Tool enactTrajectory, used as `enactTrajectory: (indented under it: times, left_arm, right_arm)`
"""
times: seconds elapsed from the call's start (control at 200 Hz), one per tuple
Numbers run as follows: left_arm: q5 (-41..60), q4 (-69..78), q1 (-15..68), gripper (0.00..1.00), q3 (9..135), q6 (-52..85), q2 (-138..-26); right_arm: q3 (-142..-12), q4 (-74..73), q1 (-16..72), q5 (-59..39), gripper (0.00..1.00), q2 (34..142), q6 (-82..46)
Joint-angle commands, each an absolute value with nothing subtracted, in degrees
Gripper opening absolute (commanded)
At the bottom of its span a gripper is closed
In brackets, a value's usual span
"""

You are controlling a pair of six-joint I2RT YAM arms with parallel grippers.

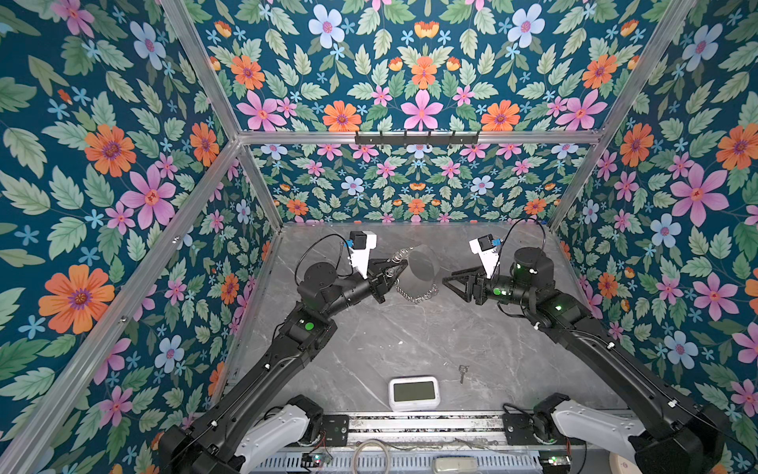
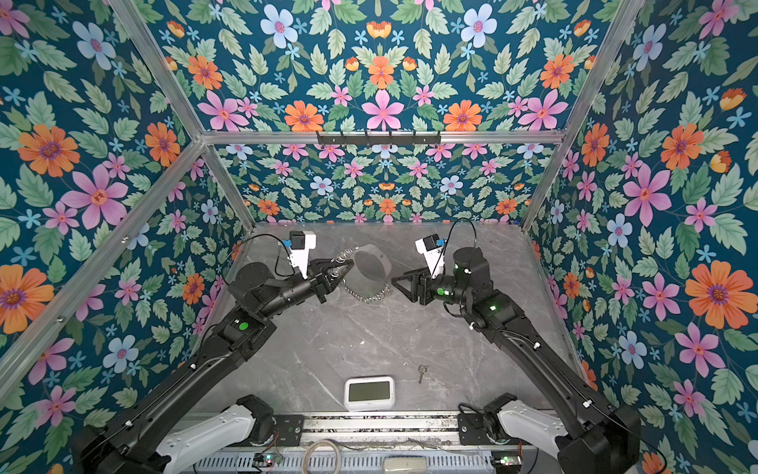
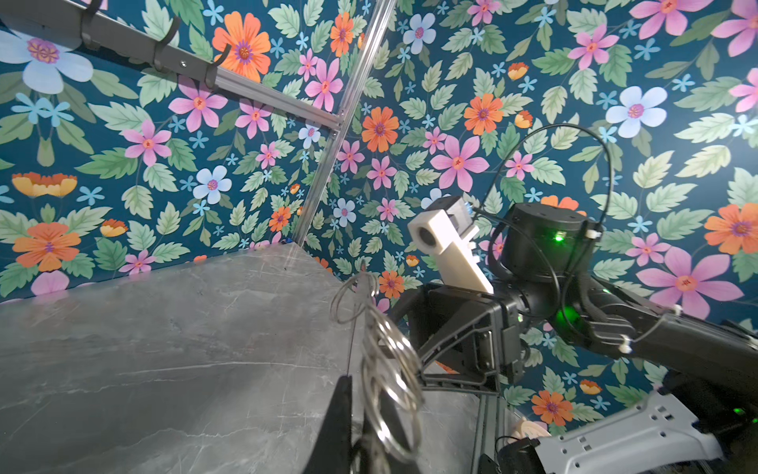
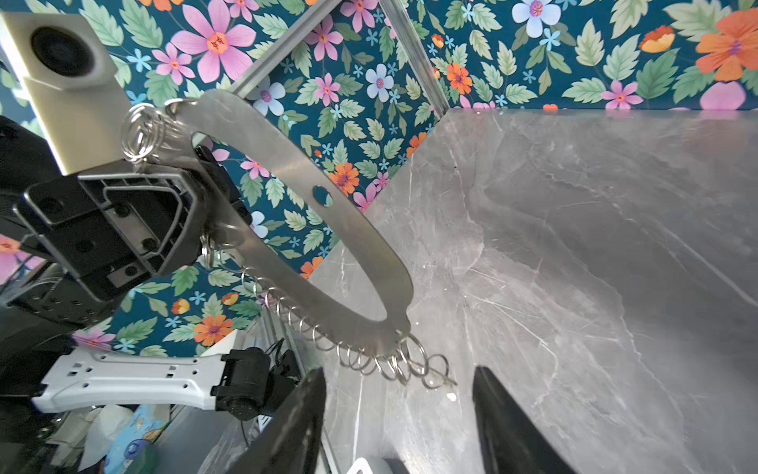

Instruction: Remove the keys from the keyring

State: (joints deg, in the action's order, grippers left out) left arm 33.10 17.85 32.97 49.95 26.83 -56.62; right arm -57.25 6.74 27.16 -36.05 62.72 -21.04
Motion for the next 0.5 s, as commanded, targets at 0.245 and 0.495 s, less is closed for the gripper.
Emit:
enactTrajectory:
  times: [0.245, 0.495]
  left_arm:
    - [37.81, 21.39, 32.08, 0.00, 51.59, 26.59, -56.35]
    - [38.27, 18.28, 31.99, 0.00, 54.14, 27.33, -57.68]
  right_arm:
    - [-56.12, 4.23, 26.85, -41.38, 0.48, 62.16, -16.87]
    - [-54.15, 6.85, 27.13, -39.37, 0.47, 59.42, -9.02]
